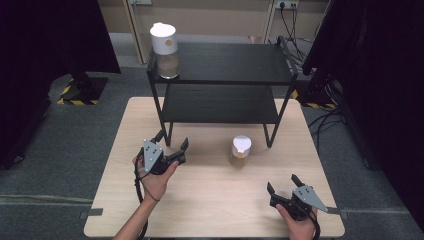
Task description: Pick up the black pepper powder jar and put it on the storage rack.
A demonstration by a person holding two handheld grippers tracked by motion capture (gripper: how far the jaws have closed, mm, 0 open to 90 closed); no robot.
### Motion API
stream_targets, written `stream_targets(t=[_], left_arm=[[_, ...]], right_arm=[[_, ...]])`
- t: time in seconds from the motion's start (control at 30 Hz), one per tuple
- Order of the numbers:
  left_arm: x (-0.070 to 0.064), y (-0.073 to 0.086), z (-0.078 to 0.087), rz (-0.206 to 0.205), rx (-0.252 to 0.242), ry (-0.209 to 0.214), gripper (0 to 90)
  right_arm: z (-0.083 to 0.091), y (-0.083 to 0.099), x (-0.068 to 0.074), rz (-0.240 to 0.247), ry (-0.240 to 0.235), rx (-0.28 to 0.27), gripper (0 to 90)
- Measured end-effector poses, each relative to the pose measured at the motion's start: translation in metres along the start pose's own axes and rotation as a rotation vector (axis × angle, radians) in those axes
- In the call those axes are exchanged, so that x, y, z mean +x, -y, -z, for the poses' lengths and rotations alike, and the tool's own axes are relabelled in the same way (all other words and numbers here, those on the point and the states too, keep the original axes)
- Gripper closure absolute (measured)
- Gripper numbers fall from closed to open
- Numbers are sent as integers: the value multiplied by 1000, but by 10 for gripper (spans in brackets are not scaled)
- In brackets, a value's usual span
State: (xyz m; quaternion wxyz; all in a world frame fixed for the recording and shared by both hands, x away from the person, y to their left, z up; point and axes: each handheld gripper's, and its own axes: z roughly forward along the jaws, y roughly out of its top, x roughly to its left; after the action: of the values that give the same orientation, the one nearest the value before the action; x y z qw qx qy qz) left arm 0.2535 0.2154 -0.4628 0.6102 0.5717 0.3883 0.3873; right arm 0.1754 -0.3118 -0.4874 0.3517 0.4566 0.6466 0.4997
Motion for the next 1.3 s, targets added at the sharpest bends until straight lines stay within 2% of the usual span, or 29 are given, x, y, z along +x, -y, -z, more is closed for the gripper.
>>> stream_targets(t=[0.3, 0.6, 0.9, 1.03, 1.2, 1.3], left_arm=[[-1, 19, 3, 13, 52, -2, 138], [0, 29, 4, 24, 89, -7, 135], [1, 43, 7, 47, 147, -13, 131], [1, 48, 9, 59, 160, -23, 128], [0, 50, 8, 55, 178, -25, 127], [0, 51, 8, 51, 172, -20, 125]], right_arm=[[0, 0, 0, 0, 1, 0, 57], [0, 0, 1, 4, 1, 0, 57], [0, 0, 0, 0, -2, -2, 57], [0, 0, -1, 1, -6, 2, 57], [0, 0, -1, 0, -7, -1, 56], [0, 0, -1, 1, -6, -2, 56]])
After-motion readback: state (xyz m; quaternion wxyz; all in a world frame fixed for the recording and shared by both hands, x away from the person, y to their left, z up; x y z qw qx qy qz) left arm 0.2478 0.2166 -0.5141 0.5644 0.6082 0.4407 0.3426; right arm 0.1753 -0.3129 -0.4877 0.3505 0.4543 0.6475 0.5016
